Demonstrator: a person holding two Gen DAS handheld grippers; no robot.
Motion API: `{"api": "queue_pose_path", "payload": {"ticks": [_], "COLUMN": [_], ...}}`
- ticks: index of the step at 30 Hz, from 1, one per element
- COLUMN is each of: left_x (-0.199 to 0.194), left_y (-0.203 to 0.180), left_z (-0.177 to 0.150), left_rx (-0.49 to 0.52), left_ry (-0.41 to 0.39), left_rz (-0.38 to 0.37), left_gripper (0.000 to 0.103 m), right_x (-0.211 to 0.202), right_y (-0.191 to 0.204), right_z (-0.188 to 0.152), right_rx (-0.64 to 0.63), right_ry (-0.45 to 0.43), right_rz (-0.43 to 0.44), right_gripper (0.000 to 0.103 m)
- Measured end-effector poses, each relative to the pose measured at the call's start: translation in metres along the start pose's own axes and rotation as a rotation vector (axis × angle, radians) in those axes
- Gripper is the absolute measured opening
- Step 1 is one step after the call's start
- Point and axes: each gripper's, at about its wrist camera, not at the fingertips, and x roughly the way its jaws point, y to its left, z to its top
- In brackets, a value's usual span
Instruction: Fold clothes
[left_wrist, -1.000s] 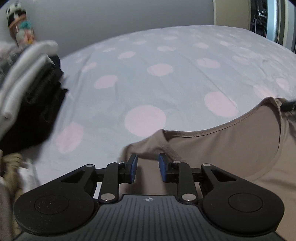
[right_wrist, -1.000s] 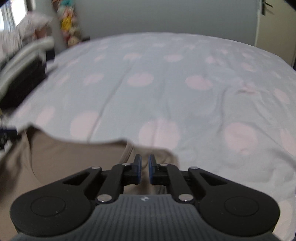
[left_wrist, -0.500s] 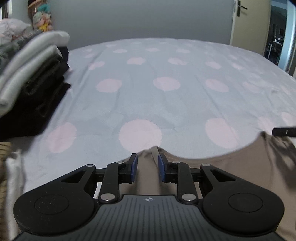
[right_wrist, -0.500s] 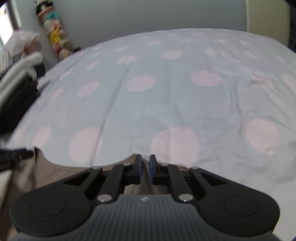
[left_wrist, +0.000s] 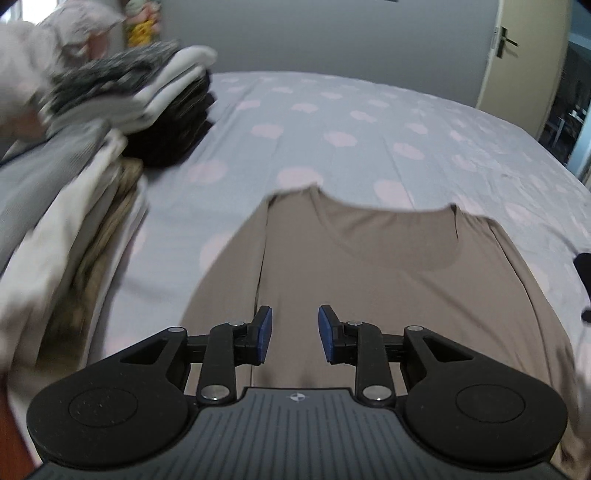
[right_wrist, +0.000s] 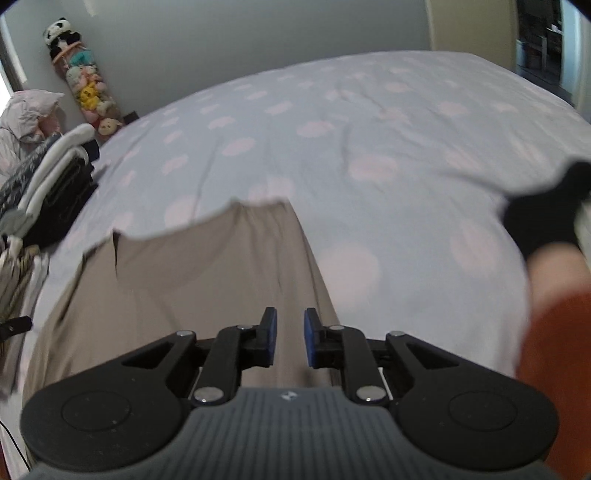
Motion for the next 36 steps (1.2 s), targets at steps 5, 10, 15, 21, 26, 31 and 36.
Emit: {"api": "queue_pose_path", "payload": {"ticks": [5,10,15,21,26,31,36], "left_x": [-0.030,-0.041,-0.051,-0.064,-0.062,-0.060,-0.058], "left_y": [-0.001,0.001,-0.001,0.005,0.011,0.018,0.026], "left_z": [-0.048,-0.089,-0.107,-0.109,-0.110,-0.112,-0.114], "left_rx": [-0.052,-0.120,-0.155,-0.180,-0.203,-0.226,-0.250], "left_ry": [0.039,0.089,0.123,0.094,0.098,0.103,0.105], "left_rz": [-0.007,-0.016,-0.033,-0.036,-0.035,-0.034,-0.031], "left_gripper": [0.033,0.034,0.034,0.034,0.034,0.034,0.034], "right_x": [-0.042,-0.068,-0.074,-0.071,-0.082,-0.101,-0.113], "right_y": [-0.009,-0.017,-0.029,-0.020,-0.013,-0.013,-0.029], "right_z": [-0.063,-0.106,-0.132,-0.143,-0.138,-0.106,-0.055], "right_rx": [0.063,0.104,0.180,0.161,0.145,0.093,0.077], "right_ry": [0.090,0.150,0.227,0.256,0.191,0.103,0.029], "right_rz": [-0.029,-0.068,-0.096,-0.058,-0.071,-0.105,-0.168], "right_gripper": [0.023,0.035,0.040,0.007,0.003,0.002,0.002]}}
